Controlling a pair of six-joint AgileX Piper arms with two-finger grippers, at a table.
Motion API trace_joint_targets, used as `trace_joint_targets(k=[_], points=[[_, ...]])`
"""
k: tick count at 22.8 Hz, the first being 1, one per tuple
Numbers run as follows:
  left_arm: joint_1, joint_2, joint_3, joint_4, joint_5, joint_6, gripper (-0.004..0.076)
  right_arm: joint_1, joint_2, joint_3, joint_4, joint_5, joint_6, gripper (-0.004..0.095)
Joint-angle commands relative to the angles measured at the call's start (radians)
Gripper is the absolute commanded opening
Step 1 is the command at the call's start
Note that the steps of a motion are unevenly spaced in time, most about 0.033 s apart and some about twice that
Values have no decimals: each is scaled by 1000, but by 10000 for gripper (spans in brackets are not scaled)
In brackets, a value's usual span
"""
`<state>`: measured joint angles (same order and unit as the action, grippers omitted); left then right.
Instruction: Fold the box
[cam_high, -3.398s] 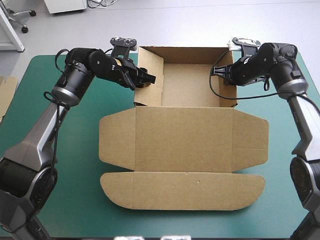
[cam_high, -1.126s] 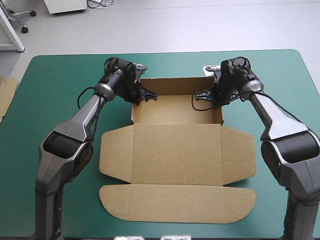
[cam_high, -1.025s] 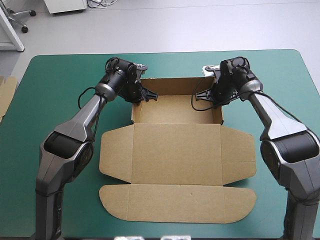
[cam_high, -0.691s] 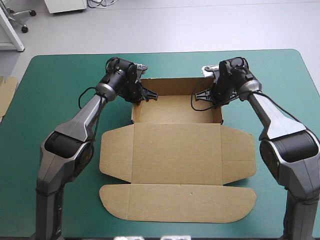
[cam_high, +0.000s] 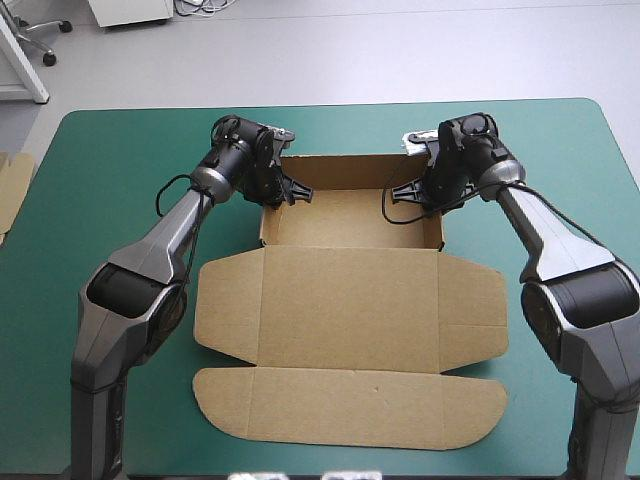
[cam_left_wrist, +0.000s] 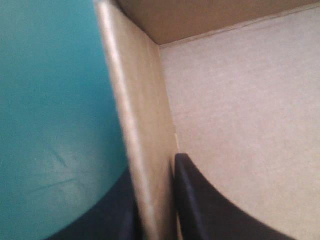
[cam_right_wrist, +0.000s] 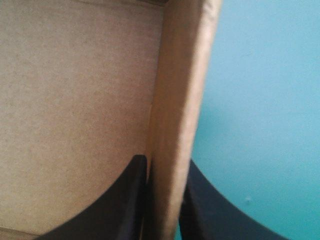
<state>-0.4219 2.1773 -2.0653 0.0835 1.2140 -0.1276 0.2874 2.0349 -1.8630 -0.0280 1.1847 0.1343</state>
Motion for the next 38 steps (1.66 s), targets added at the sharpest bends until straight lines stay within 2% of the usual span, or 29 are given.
trace_joint_targets(k=[1, 2, 4, 17, 22, 26, 31, 38], points=[[17, -89, -20, 86, 20, 17, 321, -12, -81, -50, -83, 37, -16, 263], [17, -93, -20, 71, 22, 23, 383, -12, -81, -62, -74, 43, -13, 290], [15, -99, -20, 43, 24, 35, 426, -12, -81, -72, -54, 50, -13, 319], [13, -161, -20, -38, -20, 39, 426, -12, -138, -72, -42, 61, -16, 329], [9, -165, -20, -123, 43, 73, 426, -12, -153, -68, 75, 63, -39, 329], [-5, -199, -20, -74, 15, 74, 426, -12, -192, -68, 1, 63, -35, 330], [-5, -243, -20, -74, 28, 76, 426, -12, -253, -68, -6, 63, -35, 487], [-7, -331, -20, -31, 34, 91, 426, -12, -323, -68, -5, 63, -33, 485]])
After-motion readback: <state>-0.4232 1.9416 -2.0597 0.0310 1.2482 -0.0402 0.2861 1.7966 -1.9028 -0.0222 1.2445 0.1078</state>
